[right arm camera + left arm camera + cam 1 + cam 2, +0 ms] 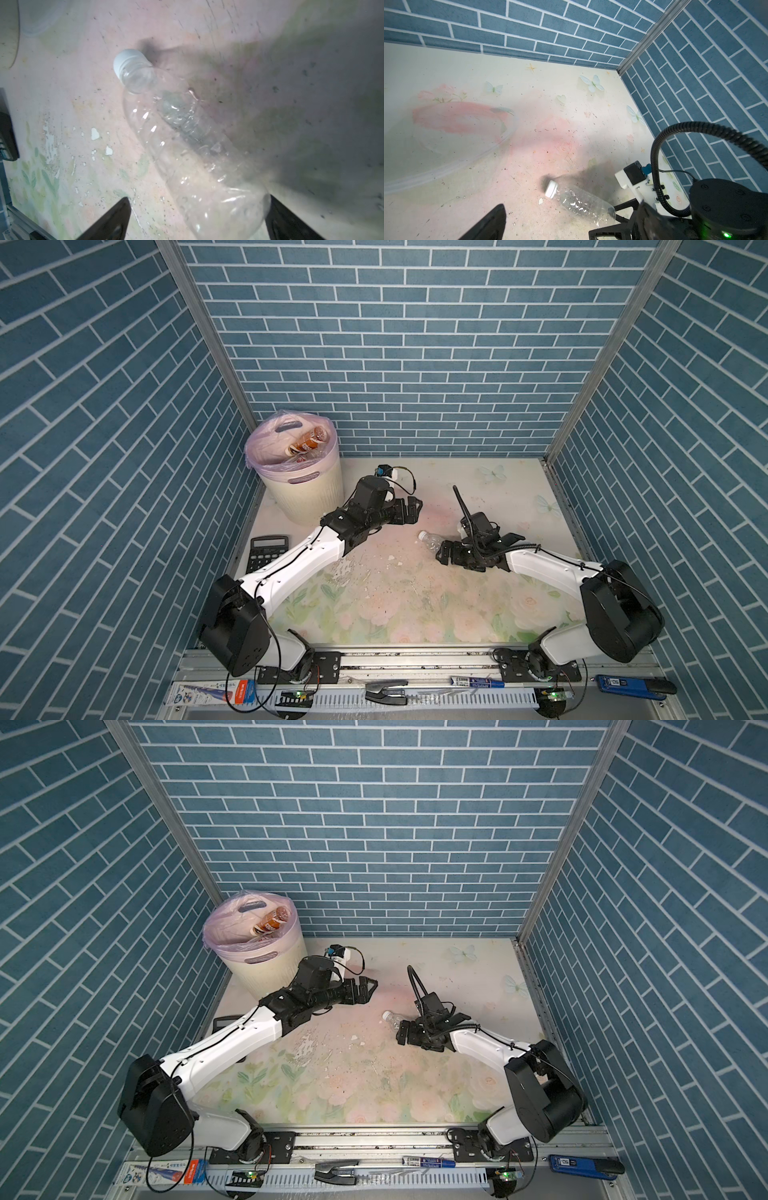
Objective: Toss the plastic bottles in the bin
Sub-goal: 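Lower the right gripper and grasp the clear bottle by its bottom end, then lift the clear bottle upright with the right gripper toward the left gripper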
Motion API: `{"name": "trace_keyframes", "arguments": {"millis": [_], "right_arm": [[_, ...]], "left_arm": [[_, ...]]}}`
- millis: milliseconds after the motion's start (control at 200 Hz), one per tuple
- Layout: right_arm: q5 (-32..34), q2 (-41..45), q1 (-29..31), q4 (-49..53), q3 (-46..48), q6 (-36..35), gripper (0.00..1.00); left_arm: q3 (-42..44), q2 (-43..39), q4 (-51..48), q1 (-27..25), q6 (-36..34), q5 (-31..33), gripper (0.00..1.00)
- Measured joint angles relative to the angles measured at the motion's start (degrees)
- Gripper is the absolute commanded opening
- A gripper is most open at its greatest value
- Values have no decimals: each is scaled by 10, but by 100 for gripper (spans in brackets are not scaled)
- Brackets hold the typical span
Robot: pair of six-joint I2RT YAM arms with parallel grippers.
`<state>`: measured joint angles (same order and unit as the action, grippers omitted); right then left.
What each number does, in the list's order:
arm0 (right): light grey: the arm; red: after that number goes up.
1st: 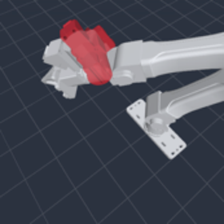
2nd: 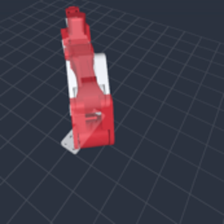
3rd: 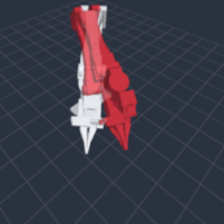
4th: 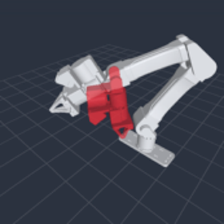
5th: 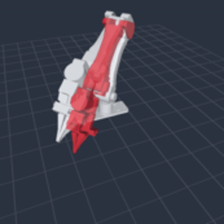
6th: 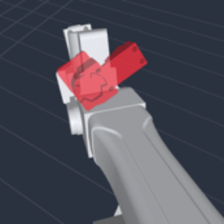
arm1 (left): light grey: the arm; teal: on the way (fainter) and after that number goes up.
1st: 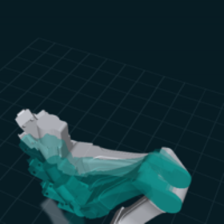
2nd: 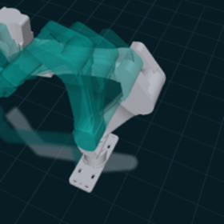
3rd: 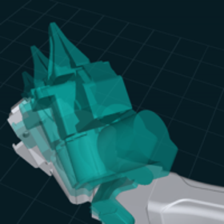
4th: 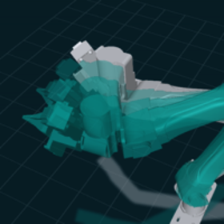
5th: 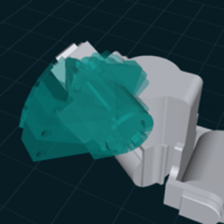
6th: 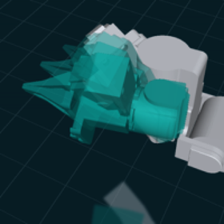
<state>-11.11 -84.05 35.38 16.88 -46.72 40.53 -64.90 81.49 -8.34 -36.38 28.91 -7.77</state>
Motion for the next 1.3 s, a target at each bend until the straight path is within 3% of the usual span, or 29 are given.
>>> {"name": "trace_keyframes", "arguments": {"millis": [165, 380, 570, 830, 1300], "right_arm": [[30, 31, 2, 61, -20, -40, 99], [77, 57, 2, 123, -63, -146, 99], [85, 8, 2, 136, -119, -229, 99], [84, -86, 4, 136, -158, -285, 95], [83, -151, 36, 127, -162, -317, 69]], "left_arm": [[0, -8, -1, 2, 0, 6, 99], [2, -12, 3, 15, 8, 2, 99], [10, -14, 3, 25, 16, 0, 99], [37, -26, 9, 52, 40, -25, 99], [45, -17, 26, 73, 68, -51, 99]]}}
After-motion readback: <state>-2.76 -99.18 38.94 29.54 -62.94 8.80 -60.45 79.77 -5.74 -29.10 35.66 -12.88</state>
